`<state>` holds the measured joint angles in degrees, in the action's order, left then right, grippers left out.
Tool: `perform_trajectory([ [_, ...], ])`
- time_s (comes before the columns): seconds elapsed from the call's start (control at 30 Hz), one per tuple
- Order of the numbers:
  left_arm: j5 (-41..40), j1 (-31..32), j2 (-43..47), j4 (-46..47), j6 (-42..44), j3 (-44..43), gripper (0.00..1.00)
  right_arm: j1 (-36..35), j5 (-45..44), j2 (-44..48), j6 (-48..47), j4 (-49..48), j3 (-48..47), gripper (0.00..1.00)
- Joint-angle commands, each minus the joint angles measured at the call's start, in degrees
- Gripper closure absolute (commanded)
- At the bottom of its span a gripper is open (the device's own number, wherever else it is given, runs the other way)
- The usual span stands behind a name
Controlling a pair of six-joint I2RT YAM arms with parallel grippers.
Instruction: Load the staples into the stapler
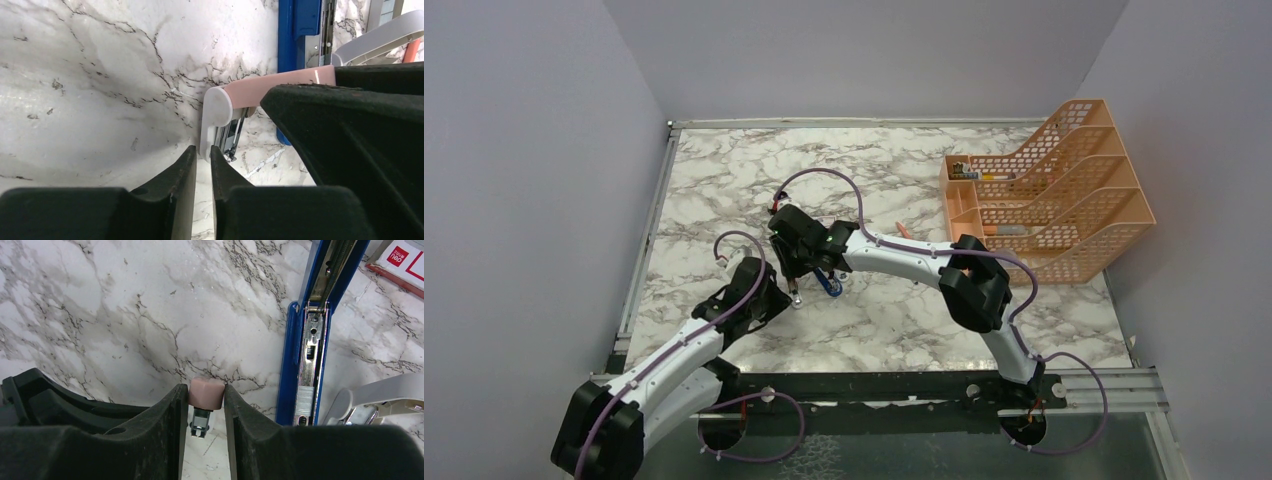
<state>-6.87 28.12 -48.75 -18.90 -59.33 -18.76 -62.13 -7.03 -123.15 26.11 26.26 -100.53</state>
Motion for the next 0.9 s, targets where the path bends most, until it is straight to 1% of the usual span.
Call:
perform_trajectory([
  [0.0, 4.5, -1.6, -1.3, 6.4, 1.7, 1.8, 0.81, 0.4, -0.1, 0.5, 0.0, 0.1, -1.4, 0.64],
  [0.1, 5.2, -2.3, -2.2, 6.9, 2.4, 2.0, 0.81, 0.4, 0.6, 0.5, 0.0, 0.2, -1.4, 0.64],
  [0.13, 5.3, -2.5, -2.5, 6.9, 2.6, 2.1, 0.82, 0.4, 0.8, 0.5, 0.1, 0.3, -1.3, 0.64],
  [0.2, 5.4, -2.9, -3.1, 6.9, 2.9, 2.4, 0.86, 0.4, 1.3, 0.6, 0.2, 0.4, -1.2, 0.64],
  [0.33, 6.0, -3.5, -3.8, 8.0, 2.9, 3.6, 0.97, 0.3, 2.9, 0.8, 0.5, 2.3, -1.2, 0.66],
  [0.37, 6.1, -3.6, -4.0, 8.2, 2.8, 3.8, 0.98, 0.3, 3.4, 0.9, 0.4, 3.4, -1.3, 0.66],
  [0.57, 5.8, -4.2, -4.2, 9.0, 2.5, 5.0, 0.98, -0.3, 4.0, 3.1, 1.5, 3.1, 3.3, 0.67],
  [0.7, 5.6, -4.6, -5.0, 9.1, 3.0, 5.1, 0.98, -1.6, 1.0, 4.0, 1.8, 2.9, 5.2, 0.68],
  [0.87, 5.4, -4.7, -5.8, 9.5, 3.0, 5.6, 0.98, -3.2, 0.0, 4.7, 2.0, 2.4, 7.0, 0.68],
])
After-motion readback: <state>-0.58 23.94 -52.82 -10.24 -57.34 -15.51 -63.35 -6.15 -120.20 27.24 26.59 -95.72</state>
